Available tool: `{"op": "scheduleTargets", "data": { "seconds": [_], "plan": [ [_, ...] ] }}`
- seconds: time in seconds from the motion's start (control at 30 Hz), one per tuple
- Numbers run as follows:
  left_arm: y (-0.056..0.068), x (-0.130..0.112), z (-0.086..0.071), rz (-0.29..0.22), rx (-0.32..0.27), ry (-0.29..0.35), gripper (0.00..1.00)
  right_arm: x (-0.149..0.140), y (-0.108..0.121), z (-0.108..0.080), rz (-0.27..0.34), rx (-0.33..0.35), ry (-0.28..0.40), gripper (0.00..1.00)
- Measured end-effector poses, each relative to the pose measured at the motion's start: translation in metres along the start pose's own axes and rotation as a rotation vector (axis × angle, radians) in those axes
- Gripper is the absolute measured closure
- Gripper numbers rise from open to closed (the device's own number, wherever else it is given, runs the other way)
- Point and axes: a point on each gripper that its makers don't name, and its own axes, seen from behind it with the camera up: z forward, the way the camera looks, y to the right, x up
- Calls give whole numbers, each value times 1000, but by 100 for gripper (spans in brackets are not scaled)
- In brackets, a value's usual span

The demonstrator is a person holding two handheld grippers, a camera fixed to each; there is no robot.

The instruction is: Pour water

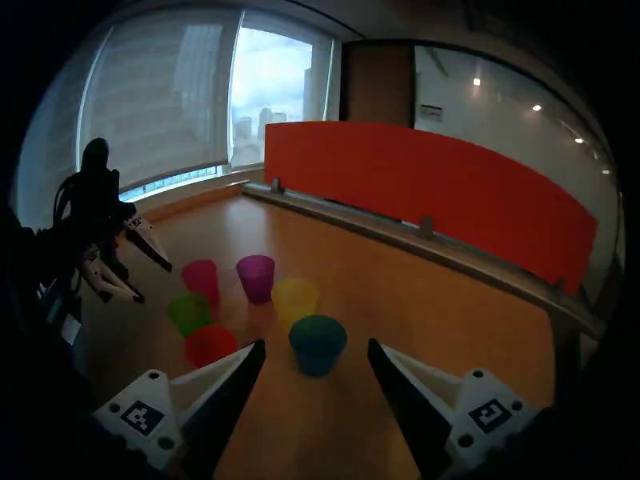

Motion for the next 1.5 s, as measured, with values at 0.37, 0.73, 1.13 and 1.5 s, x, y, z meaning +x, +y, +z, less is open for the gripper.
{"op": "scheduleTargets", "data": {
  "seconds": [0.37,0.73,1.13,1.5],
  "plan": [
    [1,-20,21,17,1,-57,2,-1,3,7,5,5,-5,1],
    [0,-29,39,32,14,-92,2,-2,4,11,6,10,-8,1],
    [-2,-29,60,39,20,-104,2,-5,8,13,11,9,-13,1],
    [-3,-28,73,23,13,-98,2,-6,13,14,16,6,-15,1]
  ]
}}
